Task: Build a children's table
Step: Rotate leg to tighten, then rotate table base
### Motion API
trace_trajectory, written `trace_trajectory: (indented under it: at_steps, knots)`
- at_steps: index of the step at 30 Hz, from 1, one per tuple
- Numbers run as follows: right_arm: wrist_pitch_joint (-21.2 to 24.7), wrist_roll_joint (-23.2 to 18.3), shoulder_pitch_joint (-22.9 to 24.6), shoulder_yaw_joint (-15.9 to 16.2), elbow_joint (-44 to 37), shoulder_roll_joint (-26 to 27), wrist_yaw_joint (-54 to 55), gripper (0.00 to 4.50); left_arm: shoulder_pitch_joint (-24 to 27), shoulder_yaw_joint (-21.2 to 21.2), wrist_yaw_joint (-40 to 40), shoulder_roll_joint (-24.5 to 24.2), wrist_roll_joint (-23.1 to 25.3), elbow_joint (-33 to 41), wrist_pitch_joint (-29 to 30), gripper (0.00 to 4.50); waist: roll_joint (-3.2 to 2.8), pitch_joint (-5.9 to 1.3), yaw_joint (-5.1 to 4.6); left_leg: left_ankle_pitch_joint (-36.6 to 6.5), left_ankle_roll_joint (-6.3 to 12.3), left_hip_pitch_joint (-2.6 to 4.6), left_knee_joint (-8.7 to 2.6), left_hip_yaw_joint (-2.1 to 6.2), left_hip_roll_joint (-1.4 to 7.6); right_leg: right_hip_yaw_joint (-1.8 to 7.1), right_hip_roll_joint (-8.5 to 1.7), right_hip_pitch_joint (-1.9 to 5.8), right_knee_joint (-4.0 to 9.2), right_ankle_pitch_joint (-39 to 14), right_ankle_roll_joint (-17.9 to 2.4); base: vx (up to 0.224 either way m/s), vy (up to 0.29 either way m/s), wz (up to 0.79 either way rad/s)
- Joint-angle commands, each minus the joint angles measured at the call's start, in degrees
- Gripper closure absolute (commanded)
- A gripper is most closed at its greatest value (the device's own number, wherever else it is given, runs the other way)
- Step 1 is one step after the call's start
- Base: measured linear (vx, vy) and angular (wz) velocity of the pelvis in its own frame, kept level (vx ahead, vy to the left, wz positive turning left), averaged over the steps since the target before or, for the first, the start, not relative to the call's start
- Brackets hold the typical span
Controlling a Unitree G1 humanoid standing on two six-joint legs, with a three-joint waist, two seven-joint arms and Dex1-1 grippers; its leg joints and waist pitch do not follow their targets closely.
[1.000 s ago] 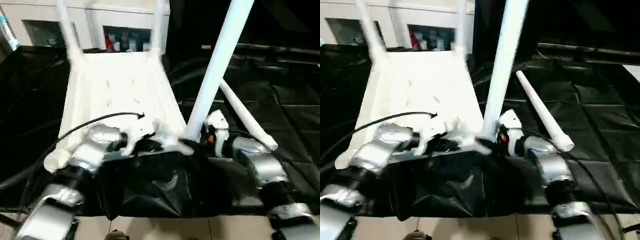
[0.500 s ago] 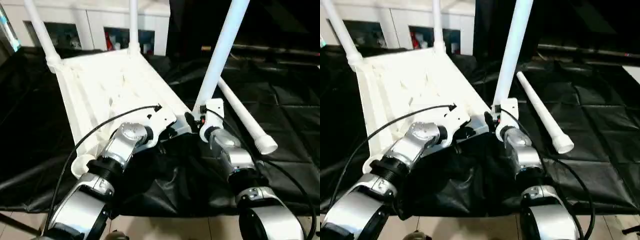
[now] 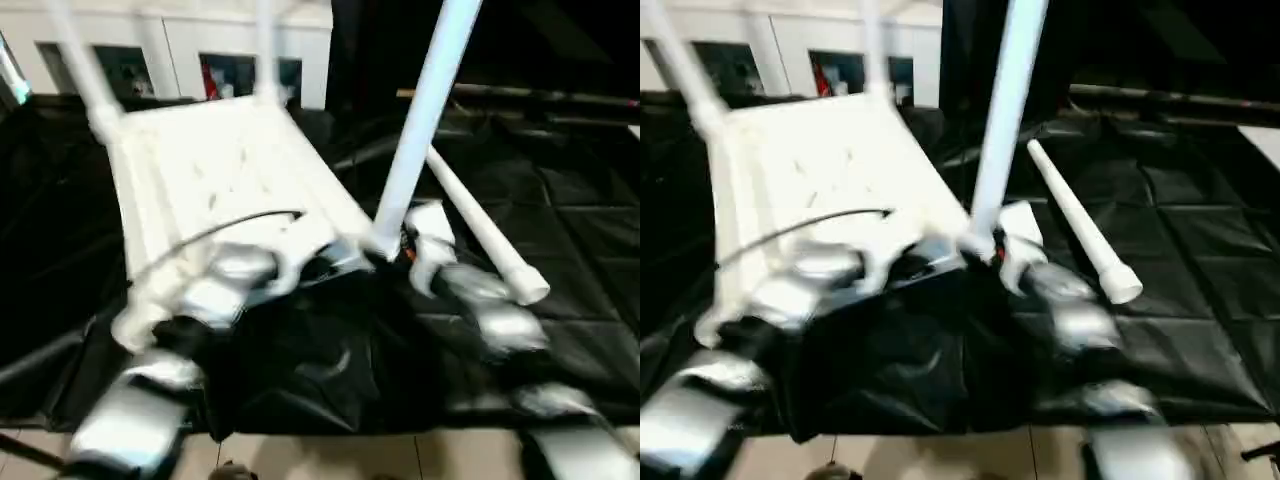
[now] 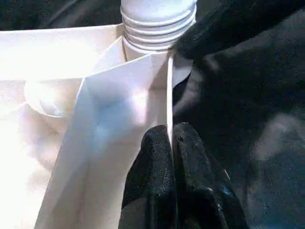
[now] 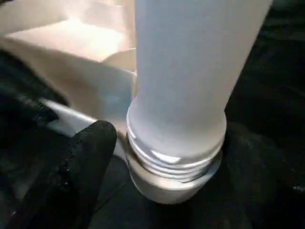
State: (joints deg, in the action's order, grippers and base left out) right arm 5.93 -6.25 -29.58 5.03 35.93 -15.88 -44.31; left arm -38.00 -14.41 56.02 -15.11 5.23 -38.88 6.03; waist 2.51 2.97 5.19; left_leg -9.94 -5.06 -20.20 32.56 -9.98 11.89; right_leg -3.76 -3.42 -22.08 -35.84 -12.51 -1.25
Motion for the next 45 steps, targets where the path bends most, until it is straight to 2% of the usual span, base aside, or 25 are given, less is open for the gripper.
trace_trajectory:
  at_steps: [1,6,10,12,13,15,20,27,29,30,31,32,34,35,36,37,38,40,41,42,45]
  knots:
    - [0.6,-1.1,0.5,1.8,-3.3,-1.6,-6.5,0.72,1.3,-0.5,4.8,-0.3,-2.6,2.0,-1.8,4.5,0.29,-3.41,0.26,-7.4,4.37,-0.02,-3.03,0.19,1.68,3.03,-4.73,2.94,4.16,-2.2,-12.1,0.0,0.0,0.0]
    - [2.1,-2.8,1.4,2.7,-5.4,-4.5,-13.4,0.72,3.8,-1.6,12.9,-3.4,-5.6,7.5,-1.5,4.5,0.22,-3.42,0.38,-7.0,4.63,0.11,-2.98,0.1,1.81,3.0,-4.8,2.84,3.99,-1.5,-13.2,0.0,0.0,0.0]
    - [1.8,-1.9,1.5,3.6,-4.5,-3.9,-13.6,0.72,4.4,-1.7,14.0,-3.4,-6.1,8.5,-1.2,4.5,0.26,-3.37,0.89,-6.4,4.31,0.2,-2.97,-0.02,1.86,3.01,-4.77,2.65,3.85,-1.4,-13.4,0.0,0.0,0.0]
    - [2.1,-2.0,1.5,3.5,-4.2,-3.6,-13.3,0.72,4.4,-1.7,14.0,-3.3,-6.1,8.5,-1.2,4.5,0.5,-3.29,1.0,-6.8,3.96,0.13,-3.01,-0.01,1.79,3.0,-4.78,2.71,3.99,-2.4,-13.0,0.0,0.0,0.0]
    - [2.4,-2.1,1.5,3.4,-4.1,-3.4,-13.3,0.72,4.4,-1.7,14.0,-3.3,-6.1,8.6,-1.1,4.5,0.44,-3.33,1.06,-7.1,3.62,0.07,-3.03,0.05,1.73,3.02,-4.87,2.81,4.03,-3.4,-12.5,0.0,0.0,0.0]
    - [2.6,-1.8,1.7,3.7,-4.2,-3.5,-13.7,0.97,4.6,-1.7,14.1,-3.3,-6.0,8.7,-1.1,4.5,0.42,-3.34,1.05,-7.3,3.3,0.17,-3.04,0.06,1.75,3.04,-4.83,2.74,4.09,-4.1,-12.1,0.0,0.0,0.0]
    - [3.3,-1.9,2.2,4.0,-5.1,-3.6,-13.9,1.42,4.6,-1.6,14.1,-3.5,-5.9,8.9,-0.9,4.5,0.38,-3.47,1.05,-6.1,3.61,0.11,-2.93,0.06,1.67,3.01,-4.73,2.85,3.81,-1.4,-12.4,0.0,0.0,0.0]
    - [4.8,-3.6,3.8,2.5,-6.4,-1.6,-11.7,1.75,4.2,-1.1,11.9,-2.9,-5.4,8.1,-0.9,4.5,0.32,-3.53,1.12,-6.0,3.49,0.15,-2.94,0.1,1.7,3.02,-4.73,2.85,3.74,-1.0,-12.4,0.0,0.0,0.0]
    - [4.1,-2.0,4.4,0.2,-2.8,3.8,0.8,1.76,3.1,-0.1,4.4,-0.2,-3.6,5.0,1.4,4.5,0.17,-3.3,0.91,-7.2,2.59,0.22,-3.16,0.13,1.78,3.04,-4.85,2.58,4.03,-3.4,-12.2,0.0,0.0,0.0]
    - [4.1,-2.0,4.4,0.2,-2.7,3.9,0.9,1.76,3.1,-0.1,4.3,-0.1,-3.6,5.0,1.5,4.5,0.16,-3.14,0.75,-8.0,1.99,0.24,-3.27,0.12,1.71,3.05,-4.86,2.41,4.24,-5.1,-12.0,0.0,0.0,0.0]
    - [4.0,-1.8,4.1,-0.6,-1.5,5.1,4.0,1.76,2.8,-0.1,2.5,0.5,-2.9,4.3,1.9,4.5,0.34,-3.15,0.7,-9.5,0.88,0.31,-3.43,0.29,1.61,2.98,-5.02,2.74,4.53,-8.7,-11.1,0.0,0.0,0.0]
    - [4.2,-1.9,3.7,-1.5,-0.3,6.1,6.7,1.76,2.4,-0.1,0.8,1.2,-2.3,3.6,2.2,4.5,0.31,-3.07,0.49,-10.5,0.52,0.44,-3.46,0.27,1.64,3.06,-4.97,2.5,4.83,-10.8,-10.5,0.0,0.0,0.0]
    - [4.5,-2.4,1.3,-5.6,5.5,10.7,19.7,1.77,0.3,0.1,-7.7,4.8,-0.1,0.4,4.5,4.5,0.08,-2.98,0.12,-11.6,-0.13,0.55,-3.59,0.28,1.6,3.22,-5.01,2.14,5.1,-13.5,-10.0,0.0,0.0,0.0]
    - [4.5,-2.4,1.1,-5.7,5.6,10.9,20.1,1.77,0.3,0.1,-7.9,5.0,-0.1,0.3,4.6,4.5,0.08,-3.05,0.01,-11.8,-0.89,0.67,-3.66,0.39,1.57,3.12,-5.04,2.21,5.27,-15.1,-9.6,0.0,0.0,0.0]
    - [4.0,-2.5,-0.4,-6.7,8.5,12.8,24.7,1.77,-0.8,0.4,-11.8,7.3,0.4,-1.2,6.0,4.5,-0.24,-3.2,0.13,-11.5,-0.9,0.67,-3.57,0.48,1.58,3.15,-5.17,2.37,5.2,-14.5,-9.5,0.0,0.0,0.0]
    - [3.7,-2.3,-2.4,-7.5,11.5,14.8,29.5,1.77,-2.0,0.8,-16.4,10.1,0.7,-2.6,7.9,4.5,-0.12,-3.15,-0.19,-11.1,-0.92,0.66,-3.5,0.25,1.57,3.31,-4.83,2.03,5.06,-12.0,-9.9,0.0,0.0,0.0]
    - [3.4,-2.3,-3.4,-7.7,12.8,15.7,30.9,1.77,-2.4,0.8,-17.9,11.3,0.8,-3.0,8.6,4.5,-0.52,-3.13,-0.14,-12.0,-1.19,0.86,-3.56,0.37,1.52,3.19,-4.91,2.04,5.16,-12.7,-10.2,0.0,0.0,0.0]
    - [1.7,-1.0,-5.6,-7.3,15.3,17.6,33.2,1.77,-2.8,0.7,-20.6,13.8,1.2,-3.1,10.0,4.5,-0.27,-3.36,0.02,-11.3,-0.81,0.63,-3.38,0.3,1.52,3.23,-4.89,2.28,4.88,-10.0,-10.2,0.0,0.0,0.0]
    - [1.7,-1.0,-5.6,-7.3,15.3,17.6,33.2,1.43,-2.8,0.7,-20.6,13.8,1.2,-3.1,10.0,4.5,-0.22,-3.41,0.02,-10.1,-0.38,0.24,-3.35,0.34,1.38,3.14,-4.78,2.59,4.68,-7.8,-10.3,0.0,0.0,0.0]
    - [0.6,-0.4,-6.4,-7.0,15.9,18.3,33.2,1.22,-2.7,0.5,-21.2,14.7,1.5,-2.8,10.5,4.5,-0.17,-3.61,0.18,-8.7,0.4,0.27,-3.18,0.28,1.34,3.18,-4.72,2.65,4.37,-4.8,-10.4,0.0,0.0,0.0]
    - [0.1,-0.5,-7.1,-7.5,16.6,18.7,33.2,1.05,-2.7,0.4,-21.3,14.9,1.8,-2.9,10.3,4.5,-0.25,-3.53,0.21,-7.9,1.43,0.05,-3.17,0.24,1.24,3.11,-4.68,2.85,4.25,-2.3,-10.9,0.0,0.0,0.0]
